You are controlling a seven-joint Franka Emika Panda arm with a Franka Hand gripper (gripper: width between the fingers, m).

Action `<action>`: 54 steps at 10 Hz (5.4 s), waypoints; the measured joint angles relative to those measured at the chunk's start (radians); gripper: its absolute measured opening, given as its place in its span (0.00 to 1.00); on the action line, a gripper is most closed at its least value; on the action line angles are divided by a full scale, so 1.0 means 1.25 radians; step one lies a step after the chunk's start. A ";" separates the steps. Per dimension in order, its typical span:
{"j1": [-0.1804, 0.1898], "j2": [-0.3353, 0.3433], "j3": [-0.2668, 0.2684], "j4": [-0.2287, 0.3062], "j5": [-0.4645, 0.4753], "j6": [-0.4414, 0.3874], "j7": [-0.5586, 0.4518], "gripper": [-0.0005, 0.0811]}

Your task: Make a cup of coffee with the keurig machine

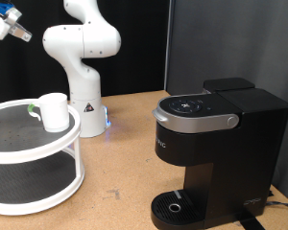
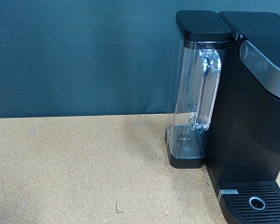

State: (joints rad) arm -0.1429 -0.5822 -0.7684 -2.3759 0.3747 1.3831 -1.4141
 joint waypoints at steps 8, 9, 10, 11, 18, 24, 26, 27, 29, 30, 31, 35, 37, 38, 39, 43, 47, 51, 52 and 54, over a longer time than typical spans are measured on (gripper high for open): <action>0.006 0.020 -0.018 0.013 -0.001 -0.004 -0.022 0.01; 0.006 0.029 -0.018 0.005 -0.005 0.013 -0.035 0.01; 0.007 0.037 -0.018 -0.006 -0.011 0.036 -0.050 0.01; 0.007 0.046 -0.018 -0.016 -0.016 0.053 -0.065 0.01; 0.006 0.112 -0.018 -0.095 -0.022 0.204 -0.138 0.01; 0.006 0.139 -0.018 -0.155 -0.023 0.338 -0.182 0.34; 0.006 0.150 -0.018 -0.162 -0.022 0.342 -0.194 0.71; 0.006 0.155 -0.018 -0.168 -0.021 0.349 -0.198 0.71; 0.006 0.162 -0.018 -0.185 -0.021 0.376 -0.202 0.91; 0.006 0.168 -0.018 -0.192 -0.021 0.389 -0.202 0.98; 0.006 0.175 -0.018 -0.197 -0.021 0.398 -0.204 0.98; 0.008 0.182 -0.026 -0.204 0.006 0.400 -0.245 0.99; 0.007 0.182 -0.031 -0.204 0.009 0.390 -0.256 0.88; 0.007 0.182 -0.031 -0.204 0.009 0.389 -0.256 0.88; 0.007 0.183 -0.031 -0.204 0.009 0.389 -0.255 0.69; 0.007 0.186 -0.031 -0.204 0.011 0.389 -0.255 0.23; 0.006 0.185 -0.031 -0.199 0.025 0.375 -0.250 0.09; 0.005 0.159 -0.024 -0.161 0.058 0.271 -0.165 0.09; 0.005 0.145 -0.016 -0.156 0.065 0.261 -0.133 0.09; 0.005 0.119 0.018 -0.151 0.065 0.263 -0.053 0.09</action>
State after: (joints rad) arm -0.1366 -0.4335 -0.7454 -2.5648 0.4563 1.7117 -1.4805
